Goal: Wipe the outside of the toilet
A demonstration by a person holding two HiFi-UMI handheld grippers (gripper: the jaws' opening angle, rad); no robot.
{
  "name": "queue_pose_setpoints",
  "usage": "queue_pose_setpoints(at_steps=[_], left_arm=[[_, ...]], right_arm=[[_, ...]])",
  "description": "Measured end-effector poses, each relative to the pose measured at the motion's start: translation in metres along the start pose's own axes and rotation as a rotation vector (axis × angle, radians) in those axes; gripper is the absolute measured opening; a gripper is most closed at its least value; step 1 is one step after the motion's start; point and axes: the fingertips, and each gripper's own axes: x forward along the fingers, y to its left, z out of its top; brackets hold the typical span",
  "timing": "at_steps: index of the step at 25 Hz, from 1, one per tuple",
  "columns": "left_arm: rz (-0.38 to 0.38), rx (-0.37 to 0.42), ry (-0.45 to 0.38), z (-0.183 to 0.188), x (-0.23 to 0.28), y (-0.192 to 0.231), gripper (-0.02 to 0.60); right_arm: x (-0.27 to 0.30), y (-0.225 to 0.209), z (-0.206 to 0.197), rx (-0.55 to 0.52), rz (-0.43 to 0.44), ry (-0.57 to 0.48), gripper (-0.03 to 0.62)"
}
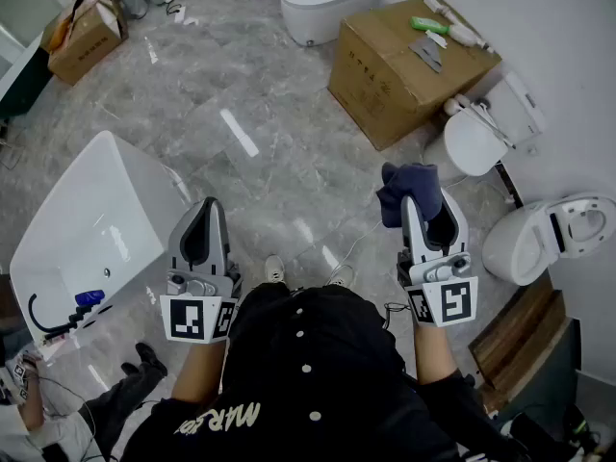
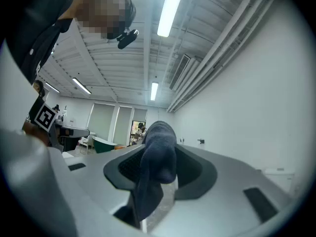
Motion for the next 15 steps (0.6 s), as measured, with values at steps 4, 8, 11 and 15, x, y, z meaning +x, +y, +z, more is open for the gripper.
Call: queue_pose_setpoints(at_steps=[4, 8, 11, 15], left_arm=[[-0.002, -0.002, 0.000, 0.000, 0.003, 0.002, 0.011], [-0.010, -0.008, -0.004, -0.001, 0.001, 0.014, 0.011], [-0.018, -0.012, -0.006, -0.002, 0.002, 0.025, 0.011], [-0.036, -0.011, -0.011, -0.003, 0.003, 0.042, 0.011]], right_arm=[[0.003, 0.002, 0.001, -0.009, 0.003, 0.002, 0.164], [0.009, 0.015, -0.003, -0.023, -0.021, 0.019, 0.164], [0.015, 0.027, 0.003, -0.052, -0.028, -0.002, 0.166], [0.030, 0.054, 0.009, -0.062, 0.013, -0.016, 0.163]])
